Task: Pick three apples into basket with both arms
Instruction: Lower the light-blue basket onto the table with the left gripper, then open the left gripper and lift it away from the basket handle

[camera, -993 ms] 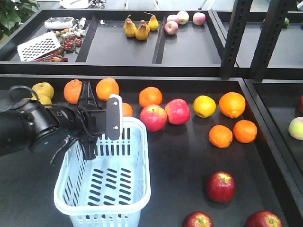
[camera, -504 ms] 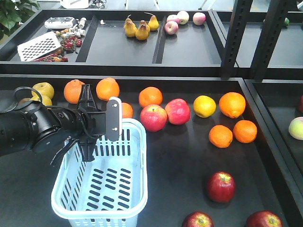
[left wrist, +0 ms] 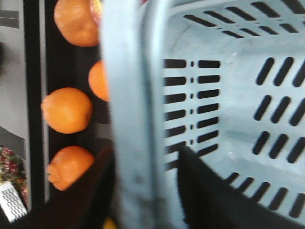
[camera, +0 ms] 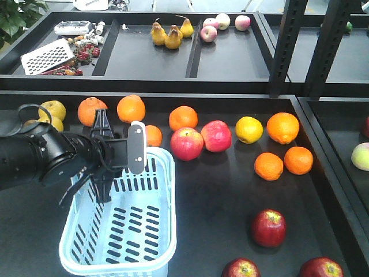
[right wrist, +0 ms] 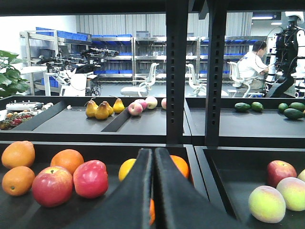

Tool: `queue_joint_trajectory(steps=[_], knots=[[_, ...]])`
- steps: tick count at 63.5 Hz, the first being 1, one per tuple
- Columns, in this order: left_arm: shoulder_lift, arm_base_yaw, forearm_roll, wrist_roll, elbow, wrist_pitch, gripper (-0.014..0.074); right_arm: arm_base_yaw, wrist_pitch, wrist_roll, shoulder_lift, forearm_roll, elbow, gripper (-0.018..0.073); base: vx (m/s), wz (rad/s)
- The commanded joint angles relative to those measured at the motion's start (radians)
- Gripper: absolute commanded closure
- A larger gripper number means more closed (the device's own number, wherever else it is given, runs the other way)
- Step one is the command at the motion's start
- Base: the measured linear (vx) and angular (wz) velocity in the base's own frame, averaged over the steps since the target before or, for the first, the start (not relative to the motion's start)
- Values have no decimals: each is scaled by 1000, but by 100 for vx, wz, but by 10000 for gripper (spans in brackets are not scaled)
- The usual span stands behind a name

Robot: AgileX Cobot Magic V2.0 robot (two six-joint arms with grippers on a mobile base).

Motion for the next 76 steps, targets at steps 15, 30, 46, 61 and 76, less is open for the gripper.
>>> queue_joint_trajectory(steps=[15,30,46,61,76], knots=[[-55,-15,-61,-10,-18,42,-135,0,-75,-4,-9,0,14,568,0,0],[-140,-67,-104,-10,-18,180,-56,0,-75,-4,-9,0,14,568,0,0],[-286,-77,-243,-14,-18,286,17,0,-75,-4,-9,0,14,568,0,0],[-513,-70,-285,-173,-18,321,17,0,-75,-4,-9,0,14,568,0,0],[-698,10,-223,-538,-18,374,17,0,-75,-4,-9,0,14,568,0,0]])
